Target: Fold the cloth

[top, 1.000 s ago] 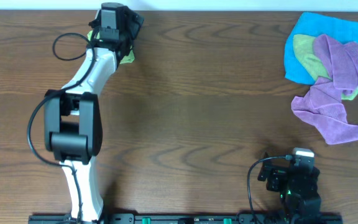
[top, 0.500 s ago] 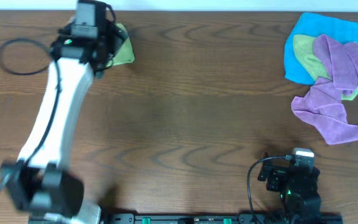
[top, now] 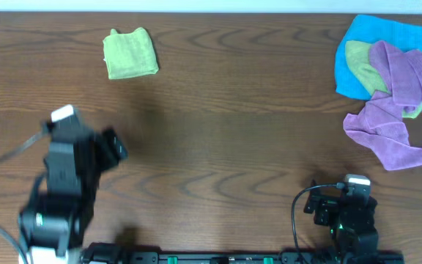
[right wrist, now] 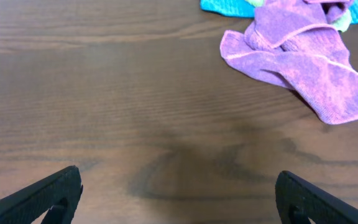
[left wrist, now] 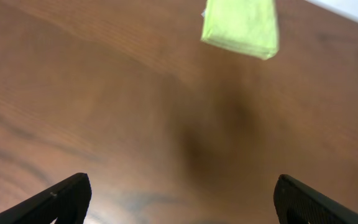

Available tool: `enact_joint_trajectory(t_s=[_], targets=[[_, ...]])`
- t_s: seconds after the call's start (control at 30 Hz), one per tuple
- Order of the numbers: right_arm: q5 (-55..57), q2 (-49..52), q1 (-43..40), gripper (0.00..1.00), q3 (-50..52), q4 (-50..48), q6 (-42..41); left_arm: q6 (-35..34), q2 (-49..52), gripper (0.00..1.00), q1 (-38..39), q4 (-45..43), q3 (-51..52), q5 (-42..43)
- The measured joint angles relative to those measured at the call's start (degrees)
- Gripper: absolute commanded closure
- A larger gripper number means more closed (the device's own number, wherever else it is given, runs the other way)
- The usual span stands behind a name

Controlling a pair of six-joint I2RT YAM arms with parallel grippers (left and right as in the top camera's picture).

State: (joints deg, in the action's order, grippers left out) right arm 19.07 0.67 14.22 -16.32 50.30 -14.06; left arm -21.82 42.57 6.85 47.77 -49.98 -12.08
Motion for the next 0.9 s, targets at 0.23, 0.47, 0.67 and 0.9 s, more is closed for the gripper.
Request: enact_joint_trajectory(t_s=[0.23, 0.47, 0.67, 0.9], targets=[[0.07, 0.0, 0.0, 0.01, 0.0, 0.02, 0.0, 13.9, -21.75, 0.05, -0.04, 0.07, 20.22, 5.31], [0.0, 0.02, 0.0, 0.01, 0.0, 0.0, 0.0, 21.7, -30.21, 0.05, -0.04, 0.72, 26.88, 9.27], [0.0, 0.02, 0.0, 0.01, 0.0, 0.0, 0.0, 21.81, -35.69, 0.05, -0.11, 3.54, 31.74, 10.21], [0.0, 0.02, 0.0, 0.01, 0.0, 0.0, 0.0, 21.68, -40.72, 0.05, -2.05, 4.37, 32.44, 10.82]])
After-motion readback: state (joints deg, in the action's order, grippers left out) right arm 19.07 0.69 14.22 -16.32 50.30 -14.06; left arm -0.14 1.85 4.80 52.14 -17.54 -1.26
